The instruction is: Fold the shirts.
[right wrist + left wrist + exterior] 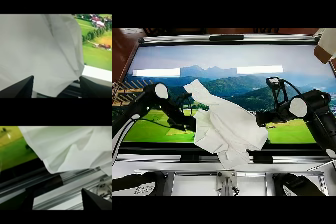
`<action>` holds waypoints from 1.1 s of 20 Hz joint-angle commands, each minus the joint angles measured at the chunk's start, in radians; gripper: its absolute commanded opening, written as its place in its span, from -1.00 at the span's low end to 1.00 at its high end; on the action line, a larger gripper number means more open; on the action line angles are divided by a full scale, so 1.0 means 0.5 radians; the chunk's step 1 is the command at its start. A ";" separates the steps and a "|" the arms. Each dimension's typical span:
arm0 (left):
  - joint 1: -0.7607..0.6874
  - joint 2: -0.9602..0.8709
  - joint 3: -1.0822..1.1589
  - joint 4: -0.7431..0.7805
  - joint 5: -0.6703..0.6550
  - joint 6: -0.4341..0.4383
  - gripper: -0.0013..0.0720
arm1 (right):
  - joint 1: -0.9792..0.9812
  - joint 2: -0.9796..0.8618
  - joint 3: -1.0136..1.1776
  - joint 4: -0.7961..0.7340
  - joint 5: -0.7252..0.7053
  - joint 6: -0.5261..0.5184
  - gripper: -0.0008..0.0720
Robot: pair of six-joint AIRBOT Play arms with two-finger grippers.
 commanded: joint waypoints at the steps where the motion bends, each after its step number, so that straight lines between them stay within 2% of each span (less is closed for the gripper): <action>1: 0.053 0.090 -0.469 -0.332 0.198 0.073 1.00 | 0.002 -0.047 -0.045 0.163 -0.201 0.019 0.85; 4: 0.024 0.086 -0.692 -0.596 0.418 0.134 1.00 | 0.002 -0.187 -0.045 0.291 -0.188 -0.052 0.85; 9: -0.116 0.086 -0.779 -0.634 0.739 0.130 1.00 | 0.002 -0.340 -0.045 0.358 -0.155 -0.137 0.85; 13: -0.227 0.066 -0.778 -0.636 0.975 0.062 1.00 | 0.002 -0.381 -0.045 0.420 -0.114 -0.251 0.85; 15: -0.262 0.050 -0.778 -0.642 1.007 0.062 0.32 | 0.002 -0.408 -0.050 0.414 -0.151 -0.259 0.85; 16: -0.277 0.043 -0.778 -0.655 1.022 0.063 0.09 | 0.002 -0.432 -0.050 0.414 -0.163 -0.261 0.85; 18: -0.297 0.031 -0.778 -0.665 1.034 0.063 0.08 | 0.006 -0.511 -0.050 0.416 -0.158 -0.264 0.85; 19: -0.300 0.027 -0.778 -0.665 1.032 0.063 -0.07 | 0.008 -0.558 -0.050 0.417 -0.153 -0.274 0.85; 20: -0.300 0.027 -0.778 -0.665 1.032 0.064 -0.52 | 0.008 -0.598 -0.050 0.428 -0.153 -0.277 0.85; 21: -0.300 0.027 -0.778 -0.664 1.033 0.066 -0.71 | 0.008 -0.632 -0.050 0.443 -0.153 -0.276 0.85; 22: -0.299 0.028 -0.777 -0.664 1.033 0.072 -0.85 | 0.008 -0.655 -0.049 0.459 -0.163 -0.276 0.64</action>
